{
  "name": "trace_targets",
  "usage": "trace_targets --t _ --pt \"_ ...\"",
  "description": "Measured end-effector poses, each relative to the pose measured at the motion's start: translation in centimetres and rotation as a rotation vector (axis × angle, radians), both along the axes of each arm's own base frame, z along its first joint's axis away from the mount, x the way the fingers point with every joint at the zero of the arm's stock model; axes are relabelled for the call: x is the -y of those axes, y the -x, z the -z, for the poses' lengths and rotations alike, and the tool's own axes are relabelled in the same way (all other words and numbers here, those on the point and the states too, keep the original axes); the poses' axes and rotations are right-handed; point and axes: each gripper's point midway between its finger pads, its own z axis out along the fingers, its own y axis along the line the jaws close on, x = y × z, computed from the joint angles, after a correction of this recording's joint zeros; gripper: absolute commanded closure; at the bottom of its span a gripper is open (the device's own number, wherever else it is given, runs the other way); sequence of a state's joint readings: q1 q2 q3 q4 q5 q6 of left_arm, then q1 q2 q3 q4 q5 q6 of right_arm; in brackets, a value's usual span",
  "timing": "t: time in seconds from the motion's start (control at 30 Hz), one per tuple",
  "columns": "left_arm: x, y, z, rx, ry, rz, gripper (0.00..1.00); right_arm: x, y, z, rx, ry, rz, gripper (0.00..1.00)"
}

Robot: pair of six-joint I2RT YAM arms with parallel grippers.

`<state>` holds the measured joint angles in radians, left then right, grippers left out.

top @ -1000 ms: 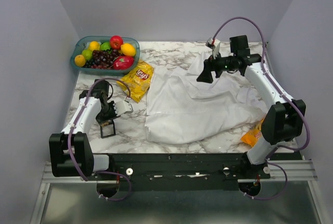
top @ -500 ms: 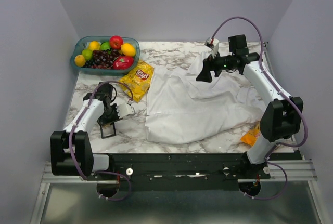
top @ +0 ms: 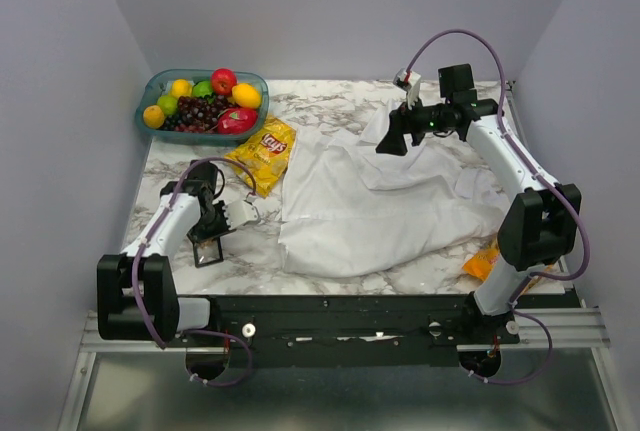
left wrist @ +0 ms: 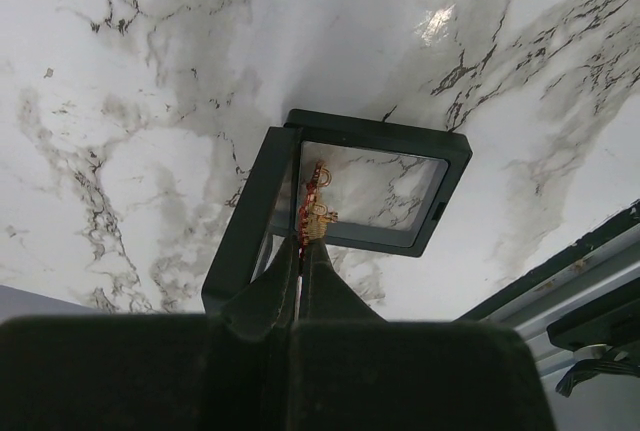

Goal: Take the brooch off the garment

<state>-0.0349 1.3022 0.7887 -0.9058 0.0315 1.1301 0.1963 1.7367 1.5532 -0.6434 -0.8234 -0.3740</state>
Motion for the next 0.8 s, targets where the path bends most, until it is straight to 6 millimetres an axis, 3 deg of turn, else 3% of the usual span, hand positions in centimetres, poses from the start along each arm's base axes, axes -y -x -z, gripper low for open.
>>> trace_targets --t 0.4,0.6,0.8 --pt "-0.4 -0.3 -0.6 0.078 -0.026 -0.013 0.95 0.0 0.0 0.1 -0.004 -0.001 0.001 0.1" --pt "-0.8 -0.3 0.0 0.098 -0.067 -0.008 0.8 0.0 0.0 0.2 -0.01 -0.002 0.003 0.1" --pt "-1.2 -0.6 0.2 0.121 -0.099 -0.009 0.73 0.0 0.0 0.2 -0.01 -0.001 0.004 0.1"
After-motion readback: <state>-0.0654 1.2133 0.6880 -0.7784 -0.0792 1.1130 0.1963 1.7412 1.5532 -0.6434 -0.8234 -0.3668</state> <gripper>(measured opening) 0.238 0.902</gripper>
